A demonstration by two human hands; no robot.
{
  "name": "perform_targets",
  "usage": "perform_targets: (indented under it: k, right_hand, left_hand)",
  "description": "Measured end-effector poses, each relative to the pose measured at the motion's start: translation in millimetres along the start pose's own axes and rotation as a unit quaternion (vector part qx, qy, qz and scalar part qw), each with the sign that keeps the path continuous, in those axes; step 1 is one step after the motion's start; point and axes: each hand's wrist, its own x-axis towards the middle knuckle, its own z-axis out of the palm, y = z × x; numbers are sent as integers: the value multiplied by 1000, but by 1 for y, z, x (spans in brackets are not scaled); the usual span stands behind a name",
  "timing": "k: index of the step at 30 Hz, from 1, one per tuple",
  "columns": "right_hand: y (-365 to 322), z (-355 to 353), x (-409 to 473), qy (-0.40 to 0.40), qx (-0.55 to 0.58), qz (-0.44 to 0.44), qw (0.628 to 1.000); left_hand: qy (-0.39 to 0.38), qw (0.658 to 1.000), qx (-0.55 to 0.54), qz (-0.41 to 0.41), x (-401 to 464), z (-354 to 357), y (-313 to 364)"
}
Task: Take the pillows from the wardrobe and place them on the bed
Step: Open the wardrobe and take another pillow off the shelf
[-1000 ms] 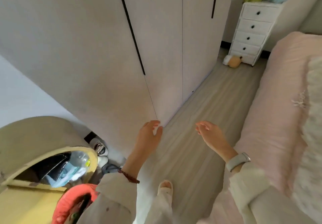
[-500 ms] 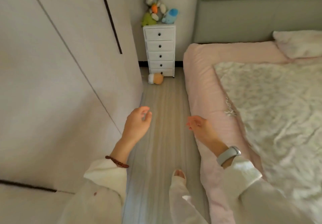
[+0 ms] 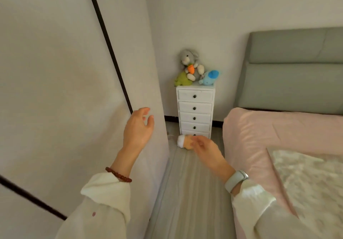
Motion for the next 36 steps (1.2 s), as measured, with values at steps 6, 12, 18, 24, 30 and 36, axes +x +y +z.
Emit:
perform_targets:
  k: [6,12,18,24,30,36]
  right_hand:
    - [-83,13,153,-21,-4,-186,982]
    - [-144,45,265,-48,-62,-410,909]
    - [-156,76,330,-100,-61,-531,839]
    - [-160,87,370,-193,-80,-620,756]
    - [-159,64,392,-233,-110,-728,635]
    - [-193,61,370,-208,-175,-836,476]
  left_hand:
    - [243,969,34,-2,133,-6,-9]
    - [335,935,73,-97,189,22,-30]
    - [405,885,163,-160,212,43,-35]
    - [452,836,187,-250,230,44,-28]
    - [480,816,171,-274,209,71,12]
    - [490,811,182,-262,130,108,78]
